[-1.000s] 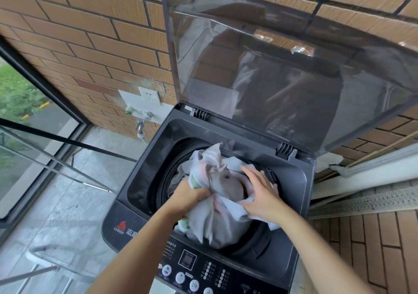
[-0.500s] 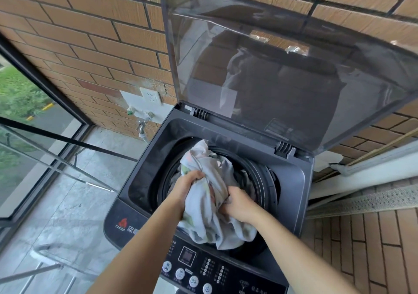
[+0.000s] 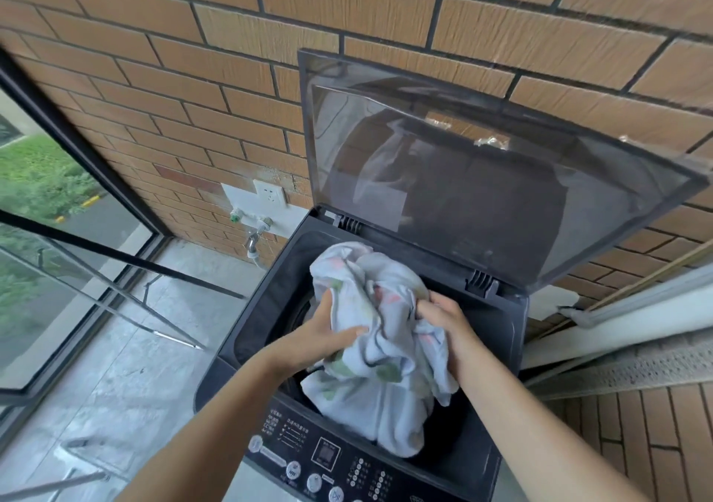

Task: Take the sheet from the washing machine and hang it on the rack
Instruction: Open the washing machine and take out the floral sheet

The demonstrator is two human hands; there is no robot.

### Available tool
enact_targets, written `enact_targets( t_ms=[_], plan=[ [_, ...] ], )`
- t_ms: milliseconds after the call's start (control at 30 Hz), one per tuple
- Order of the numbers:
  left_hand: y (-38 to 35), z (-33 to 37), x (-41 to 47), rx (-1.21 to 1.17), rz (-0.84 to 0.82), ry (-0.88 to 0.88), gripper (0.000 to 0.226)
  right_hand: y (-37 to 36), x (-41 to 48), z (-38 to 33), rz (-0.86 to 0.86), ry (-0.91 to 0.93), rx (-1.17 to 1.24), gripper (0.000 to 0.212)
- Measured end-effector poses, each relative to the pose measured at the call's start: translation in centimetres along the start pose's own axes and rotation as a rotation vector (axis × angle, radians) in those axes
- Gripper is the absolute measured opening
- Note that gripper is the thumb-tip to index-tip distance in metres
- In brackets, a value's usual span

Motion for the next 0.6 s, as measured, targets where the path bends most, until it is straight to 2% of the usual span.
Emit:
enact_targets(
  t_ms=[67, 133, 167, 200, 267, 300, 400, 467, 533, 600],
  plan=[
    [-0.3, 1.1, -0.3, 0.024, -0.124, -0.043, 0.101, -0.6, -0.7, -1.9, -0.035, 0.008, 0.000, 0.017],
    [-0.9, 2.0, -0.1, 0.152, -0.167, -0.034, 0.109, -1.7, -1.3, -3.4, -0.074, 0.028, 0.002, 0.021],
    [-1.6, 2.8, 0.1, 0.225, -0.163, -0.052, 0.102, -2.3, -1.5, -3.9, -0.095, 0.028, 0.005, 0.021],
    [-2.1, 3.5, 0.4, 0.306, -0.142, -0.094, 0.084, -2.9, -1.7, -4.2, -0.111, 0.027, 0.008, 0.020],
    [-2.5, 5.7, 0.5, 0.409, -0.009, -0.208, 0.043, -3.9, -2.4, -4.8, -0.148, 0.053, 0.000, 0.018],
    [-2.6, 6.4, 0.3, 0.413, 0.070, -0.234, 0.029, -4.3, -2.7, -5.0, -0.170, 0.072, -0.004, 0.018],
    [-1.7, 5.7, -0.1, 0.241, 0.286, -0.174, 0.032, -4.8, -2.9, -5.5, -0.227, 0.163, 0.003, 0.022],
    [-1.1, 3.8, -0.2, 0.139, 0.421, -0.080, 0.023, -4.5, -2.3, -5.2, -0.250, 0.209, -0.112, 0.049],
    [-0.6, 2.6, -0.1, 0.104, 0.521, 0.027, 0.026, -4.2, -2.4, -4.5, -0.261, 0.267, -0.319, 0.086],
    [0.2, 1.4, -0.3, -0.066, 0.638, 0.132, 0.026, -4.0, -2.9, -3.7, -0.262, 0.317, -0.487, 0.112]
  ],
)
Point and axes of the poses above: each hand's wrist, its own x-axis towards the middle knuckle, its own y-axis out of the back of the hand, z = x × y, the point moved 7 cm from there along x, towards the middle knuckle, and after that the axes turned 8 degrees about -y, right-handed, at the moved point
